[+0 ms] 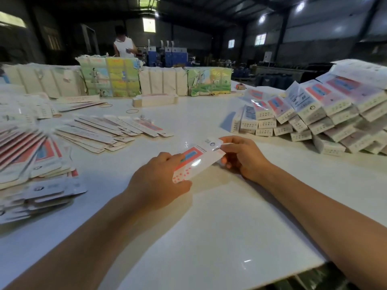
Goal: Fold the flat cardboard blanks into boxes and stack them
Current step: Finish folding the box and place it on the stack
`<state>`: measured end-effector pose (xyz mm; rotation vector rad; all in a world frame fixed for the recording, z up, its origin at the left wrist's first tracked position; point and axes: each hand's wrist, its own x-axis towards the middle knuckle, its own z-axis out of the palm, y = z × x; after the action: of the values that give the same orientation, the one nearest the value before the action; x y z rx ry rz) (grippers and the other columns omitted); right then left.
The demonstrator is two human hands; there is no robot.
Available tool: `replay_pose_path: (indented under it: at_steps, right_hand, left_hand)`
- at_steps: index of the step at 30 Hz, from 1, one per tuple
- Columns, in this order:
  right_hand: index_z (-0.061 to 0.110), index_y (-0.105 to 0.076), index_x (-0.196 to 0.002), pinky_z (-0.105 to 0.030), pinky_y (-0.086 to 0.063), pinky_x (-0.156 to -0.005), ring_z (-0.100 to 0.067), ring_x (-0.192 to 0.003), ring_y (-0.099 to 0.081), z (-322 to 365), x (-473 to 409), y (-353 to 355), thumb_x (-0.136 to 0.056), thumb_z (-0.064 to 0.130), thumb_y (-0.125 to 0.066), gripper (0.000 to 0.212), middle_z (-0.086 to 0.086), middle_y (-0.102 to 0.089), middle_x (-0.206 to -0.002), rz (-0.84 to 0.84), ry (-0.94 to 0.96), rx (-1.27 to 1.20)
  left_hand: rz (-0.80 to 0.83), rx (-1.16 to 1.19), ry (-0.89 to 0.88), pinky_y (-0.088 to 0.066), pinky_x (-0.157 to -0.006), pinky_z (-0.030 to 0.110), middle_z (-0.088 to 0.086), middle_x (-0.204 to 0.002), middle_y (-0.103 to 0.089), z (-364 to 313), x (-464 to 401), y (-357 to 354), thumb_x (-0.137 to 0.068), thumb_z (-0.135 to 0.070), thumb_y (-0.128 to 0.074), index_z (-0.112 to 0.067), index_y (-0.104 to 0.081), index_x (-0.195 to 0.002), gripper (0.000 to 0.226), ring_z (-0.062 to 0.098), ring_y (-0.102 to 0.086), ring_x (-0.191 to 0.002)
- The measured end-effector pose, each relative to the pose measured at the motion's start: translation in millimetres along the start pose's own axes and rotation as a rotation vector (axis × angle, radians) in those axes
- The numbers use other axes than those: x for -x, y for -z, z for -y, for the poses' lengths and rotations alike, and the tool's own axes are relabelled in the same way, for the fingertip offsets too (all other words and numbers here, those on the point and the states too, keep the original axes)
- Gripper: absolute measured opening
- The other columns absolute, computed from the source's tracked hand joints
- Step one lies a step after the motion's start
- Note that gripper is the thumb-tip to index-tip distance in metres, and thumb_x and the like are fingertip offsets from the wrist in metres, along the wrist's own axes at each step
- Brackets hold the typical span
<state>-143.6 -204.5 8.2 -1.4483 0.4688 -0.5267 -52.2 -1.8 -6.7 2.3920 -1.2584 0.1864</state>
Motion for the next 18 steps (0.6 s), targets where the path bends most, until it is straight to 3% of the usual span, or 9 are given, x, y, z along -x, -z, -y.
replay_pose_path:
  at_steps: [4,6,8,10,12,13,15,18]
  right_hand:
    - [0.011,-0.063,-0.096,-0.027,-0.036,-0.045,-0.021,-0.055,-0.056,-1,1,0,-0.086,-0.007,-0.051,0.024,-0.013,-0.060,-0.085,-0.009,0.038,-0.061]
    - [0.016,-0.062,-0.108,-0.031,-0.041,-0.050,-0.020,-0.071,-0.059,-2,2,1,-0.085,-0.010,-0.053,0.036,-0.004,-0.060,-0.105,-0.004,0.102,0.024]
    - [0.018,-0.063,-0.111,-0.029,-0.045,-0.057,-0.016,-0.076,-0.059,-3,4,2,-0.087,-0.005,-0.057,0.034,0.004,-0.061,-0.110,0.057,0.177,0.156]
    - [0.009,-0.069,-0.091,-0.023,-0.042,-0.054,-0.012,-0.064,-0.058,-1,8,1,-0.088,0.000,-0.059,0.013,0.006,-0.069,-0.085,0.127,0.215,0.209]
    - [0.008,-0.065,-0.067,-0.019,-0.038,-0.047,-0.008,-0.049,-0.050,-1,11,-1,-0.088,0.003,-0.059,0.022,0.001,-0.065,-0.064,0.141,0.240,0.242]
    - [0.011,-0.063,-0.062,-0.020,-0.035,-0.046,-0.010,-0.047,-0.046,0,12,-2,-0.089,0.004,-0.059,0.028,-0.006,-0.063,-0.065,0.141,0.246,0.259]
    - [0.013,-0.062,-0.060,-0.024,-0.032,-0.048,-0.020,-0.055,-0.044,0,13,-4,-0.090,0.006,-0.058,0.031,-0.017,-0.061,-0.073,0.146,0.254,0.274]
    - [0.009,-0.061,-0.066,-0.023,-0.045,-0.057,-0.022,-0.070,-0.059,1,13,-4,-0.091,0.007,-0.057,0.026,-0.011,-0.067,-0.075,0.138,0.259,0.238]
  left_hand:
    - [0.031,-0.055,-0.031,-0.041,-0.081,0.031,-0.005,-0.122,-0.054,-7,1,10,-0.094,-0.051,-0.035,-0.033,-0.038,-0.134,0.044,0.018,-0.052,-0.108]
    - [0.060,-0.224,-0.071,-0.039,-0.076,0.032,-0.003,-0.113,-0.060,-10,-1,21,-0.097,-0.049,-0.025,-0.035,-0.043,-0.127,0.036,0.021,-0.055,-0.100]
    - [0.024,-0.372,-0.121,-0.038,-0.069,0.031,-0.001,-0.105,-0.062,-12,-4,35,-0.099,-0.046,-0.022,-0.035,-0.049,-0.117,0.034,0.022,-0.056,-0.092]
    - [-0.017,-0.350,-0.130,-0.038,-0.060,0.028,-0.005,-0.102,-0.064,-13,-5,51,-0.098,-0.045,-0.030,-0.036,-0.056,-0.108,0.030,0.018,-0.055,-0.082]
    - [-0.053,-0.340,-0.078,-0.035,-0.054,0.023,-0.012,-0.098,-0.066,-11,-4,63,-0.096,-0.049,-0.037,-0.041,-0.058,-0.108,0.026,0.013,-0.052,-0.075]
    - [-0.085,-0.390,-0.050,-0.032,-0.053,0.022,-0.013,-0.097,-0.066,-10,-3,67,-0.095,-0.052,-0.037,-0.043,-0.057,-0.112,0.028,0.012,-0.052,-0.074]
    - [-0.212,-0.563,-0.072,-0.030,-0.058,0.025,-0.011,-0.102,-0.065,-9,-2,65,-0.096,-0.052,-0.033,-0.042,-0.051,-0.120,0.032,0.016,-0.057,-0.083]
    - [-0.290,-0.664,-0.158,-0.036,-0.084,0.034,-0.008,-0.118,-0.059,-11,-5,52,-0.094,-0.053,-0.033,-0.036,-0.039,-0.130,0.041,0.018,-0.054,-0.107]
